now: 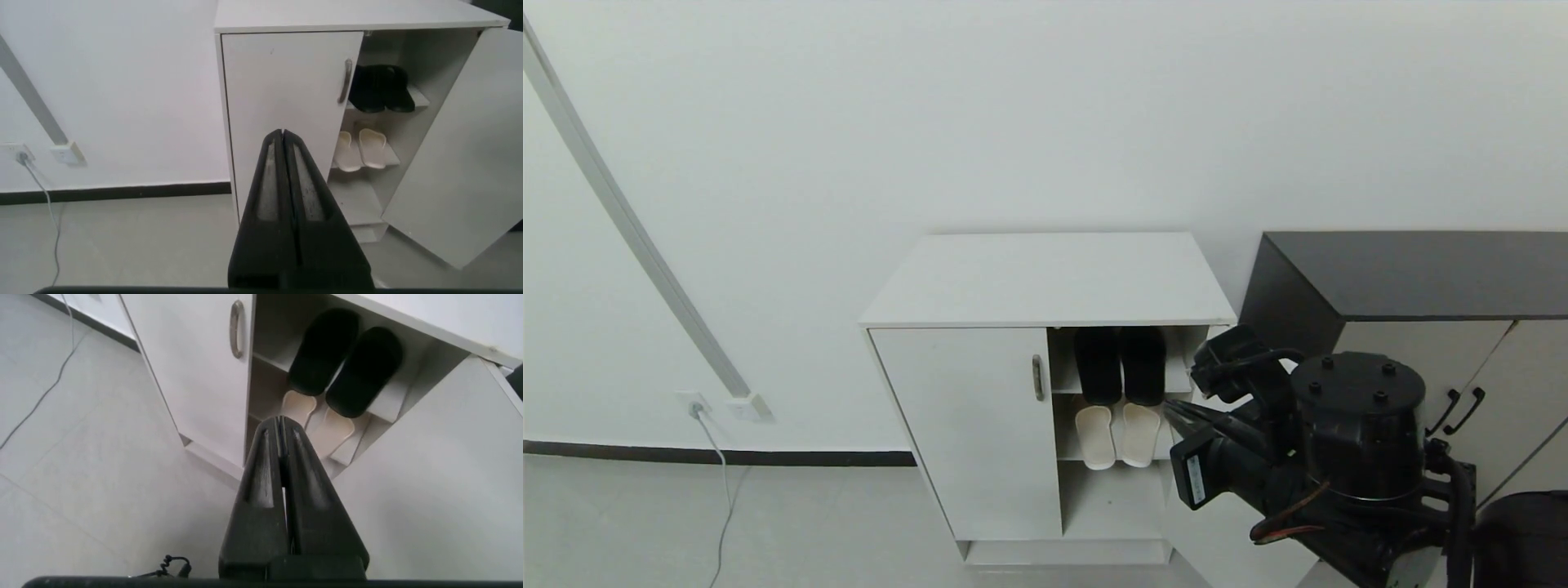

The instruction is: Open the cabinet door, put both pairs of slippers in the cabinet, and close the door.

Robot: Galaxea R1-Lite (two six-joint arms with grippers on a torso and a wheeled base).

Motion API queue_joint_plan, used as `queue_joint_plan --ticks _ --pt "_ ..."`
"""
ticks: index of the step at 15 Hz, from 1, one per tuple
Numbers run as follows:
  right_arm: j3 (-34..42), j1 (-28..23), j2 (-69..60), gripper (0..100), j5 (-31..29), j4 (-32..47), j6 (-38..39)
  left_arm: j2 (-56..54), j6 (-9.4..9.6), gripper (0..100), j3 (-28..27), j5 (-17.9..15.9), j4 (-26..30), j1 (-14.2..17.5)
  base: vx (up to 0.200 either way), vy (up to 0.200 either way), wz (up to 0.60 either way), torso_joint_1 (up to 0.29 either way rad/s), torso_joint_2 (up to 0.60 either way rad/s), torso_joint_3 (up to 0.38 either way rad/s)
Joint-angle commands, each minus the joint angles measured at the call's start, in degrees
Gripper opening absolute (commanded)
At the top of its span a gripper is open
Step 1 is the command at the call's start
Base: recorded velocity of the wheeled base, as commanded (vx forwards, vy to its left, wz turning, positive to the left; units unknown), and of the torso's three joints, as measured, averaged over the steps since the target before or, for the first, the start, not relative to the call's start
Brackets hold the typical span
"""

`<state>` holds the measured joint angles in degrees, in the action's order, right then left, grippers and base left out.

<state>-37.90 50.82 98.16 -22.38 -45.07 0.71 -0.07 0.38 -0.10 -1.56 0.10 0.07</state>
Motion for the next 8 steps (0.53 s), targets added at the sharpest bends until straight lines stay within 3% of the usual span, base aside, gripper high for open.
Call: queue_joint_plan --ticks 1,7,8 --pt "0.0 -0.3 0.1 0 0.1 0.0 0.0 0.1 0.06 0 0.0 0.0 0.0 0.0 0.0 0.0 -0.6 0.007 0.0 0.007" --pt "-0.1 -1.4 0.5 0 0.0 -0.3 -0.4 0.1 0.06 0 0.0 0.0 0.0 0.0 0.0 0.0 -0.6 0.006 0.0 0.005" --pt "-0.1 -1.9 0.5 0 0.0 -0.6 -0.8 0.1 0.06 0 0.0 0.0 0.0 0.0 0.0 0.0 0.0 0.0 0.0 0.0"
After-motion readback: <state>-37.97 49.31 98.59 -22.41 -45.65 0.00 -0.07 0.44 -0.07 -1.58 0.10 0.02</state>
